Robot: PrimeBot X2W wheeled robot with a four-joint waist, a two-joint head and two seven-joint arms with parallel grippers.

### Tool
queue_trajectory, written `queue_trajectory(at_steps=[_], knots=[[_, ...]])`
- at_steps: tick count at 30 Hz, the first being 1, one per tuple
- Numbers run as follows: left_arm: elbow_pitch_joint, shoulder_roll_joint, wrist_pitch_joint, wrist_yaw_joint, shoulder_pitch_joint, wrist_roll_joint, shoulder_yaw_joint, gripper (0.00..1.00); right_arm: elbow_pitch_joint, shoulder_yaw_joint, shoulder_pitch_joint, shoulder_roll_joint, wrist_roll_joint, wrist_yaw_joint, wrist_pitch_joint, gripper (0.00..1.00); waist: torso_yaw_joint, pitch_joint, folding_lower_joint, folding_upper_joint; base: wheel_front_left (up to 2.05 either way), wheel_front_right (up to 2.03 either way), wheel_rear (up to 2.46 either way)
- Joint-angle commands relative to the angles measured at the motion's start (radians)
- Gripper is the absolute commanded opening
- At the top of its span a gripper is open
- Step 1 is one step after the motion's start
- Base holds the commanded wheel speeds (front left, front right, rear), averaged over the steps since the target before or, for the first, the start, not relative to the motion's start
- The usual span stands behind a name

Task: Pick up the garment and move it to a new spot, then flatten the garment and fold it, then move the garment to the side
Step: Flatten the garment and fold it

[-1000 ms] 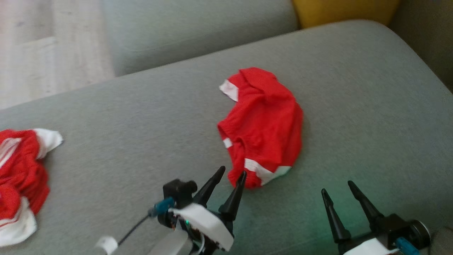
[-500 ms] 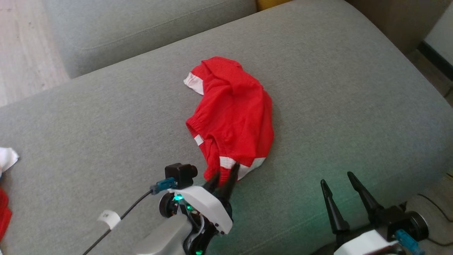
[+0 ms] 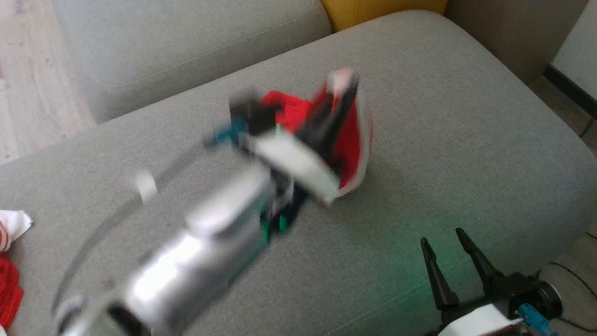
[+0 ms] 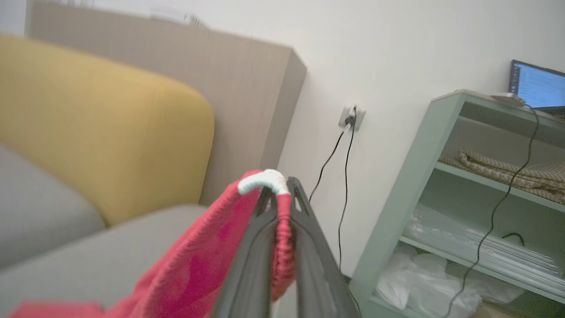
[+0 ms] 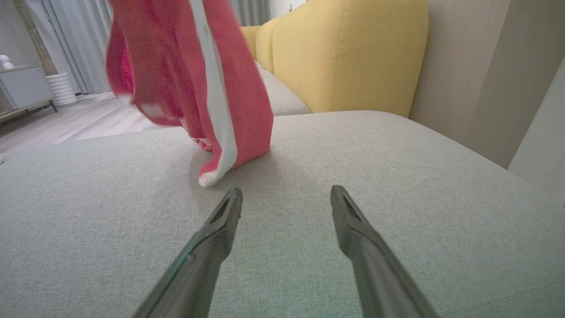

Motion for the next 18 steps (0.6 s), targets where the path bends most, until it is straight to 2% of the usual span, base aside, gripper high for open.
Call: queue_trajectory(at_steps=[1, 3, 6, 13, 18], knots=[[-0.022, 0.001, -0.011, -0.006, -0.065, 0.013, 0.043, 0.00, -0.028, 0.018, -0.025, -0.004, 0.003, 0.008, -0.006, 1.00, 0.005, -0.006, 0.0001, 0.0000, 0.00, 0.00, 0.00], [0.010, 0.018, -0.002, -0.006, -0.133, 0.036, 0.051, 0.00, -0.031, 0.015, -0.019, -0.001, 0.002, 0.008, -0.006, 1.00, 0.016, -0.013, 0.0001, 0.0000, 0.00, 0.00, 0.00], [0.055, 0.076, 0.018, -0.006, -0.156, 0.052, 0.048, 0.00, -0.033, 0.013, -0.010, 0.006, 0.004, 0.008, -0.006, 1.00, 0.036, -0.021, 0.0001, 0.0000, 0.00, 0.00, 0.00], [0.106, 0.224, 0.017, -0.003, -0.001, 0.043, 0.027, 0.00, -0.002, 0.022, 0.002, 0.022, 0.041, 0.008, -0.006, 1.00, 0.125, 0.002, 0.0001, 0.0000, 0.00, 0.00, 0.00], [0.113, 0.268, -0.006, -0.004, 0.054, 0.053, 0.013, 0.00, 0.109, 0.107, -0.022, -0.009, 0.067, 0.008, -0.006, 1.00, 0.194, 0.013, 0.0001, 0.0000, 0.00, 0.00, 0.00]])
